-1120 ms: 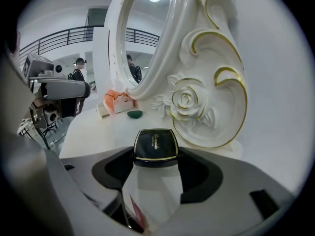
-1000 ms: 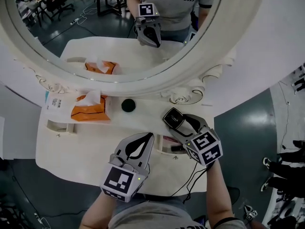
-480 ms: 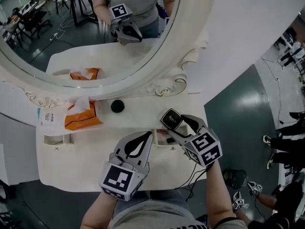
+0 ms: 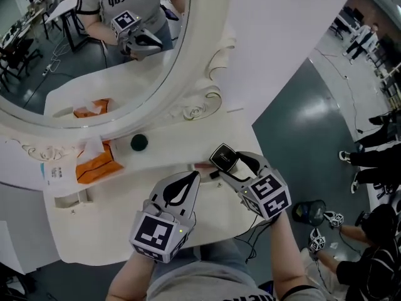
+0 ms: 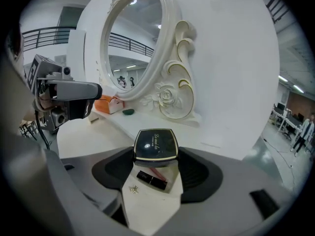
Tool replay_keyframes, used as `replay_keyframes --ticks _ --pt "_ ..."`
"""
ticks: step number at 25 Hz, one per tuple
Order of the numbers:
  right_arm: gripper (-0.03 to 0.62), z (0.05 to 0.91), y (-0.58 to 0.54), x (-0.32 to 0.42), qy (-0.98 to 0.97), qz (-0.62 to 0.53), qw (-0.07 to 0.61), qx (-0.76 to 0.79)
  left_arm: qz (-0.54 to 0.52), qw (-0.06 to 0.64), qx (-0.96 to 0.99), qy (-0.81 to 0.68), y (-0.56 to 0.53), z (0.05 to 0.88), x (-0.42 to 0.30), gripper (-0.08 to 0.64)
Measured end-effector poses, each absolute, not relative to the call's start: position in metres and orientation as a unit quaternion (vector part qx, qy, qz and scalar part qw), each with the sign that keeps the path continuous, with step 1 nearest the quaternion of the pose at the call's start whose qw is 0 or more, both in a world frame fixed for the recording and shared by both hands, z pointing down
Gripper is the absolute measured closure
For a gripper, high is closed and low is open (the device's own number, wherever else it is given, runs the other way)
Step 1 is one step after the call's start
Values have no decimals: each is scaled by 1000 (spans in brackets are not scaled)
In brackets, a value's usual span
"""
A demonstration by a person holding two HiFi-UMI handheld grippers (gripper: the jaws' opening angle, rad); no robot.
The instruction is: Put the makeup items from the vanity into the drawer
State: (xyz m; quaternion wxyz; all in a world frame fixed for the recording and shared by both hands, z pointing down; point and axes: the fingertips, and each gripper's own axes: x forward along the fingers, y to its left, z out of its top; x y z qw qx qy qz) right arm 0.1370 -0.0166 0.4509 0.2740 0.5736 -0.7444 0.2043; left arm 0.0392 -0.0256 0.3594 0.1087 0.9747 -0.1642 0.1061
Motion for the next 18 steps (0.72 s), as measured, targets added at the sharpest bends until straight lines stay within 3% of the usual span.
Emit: replay_keyframes --ticks 18 --pt "287 472 14 131 -708 244 268 606 111 109 982 -111 -16 366 39 522"
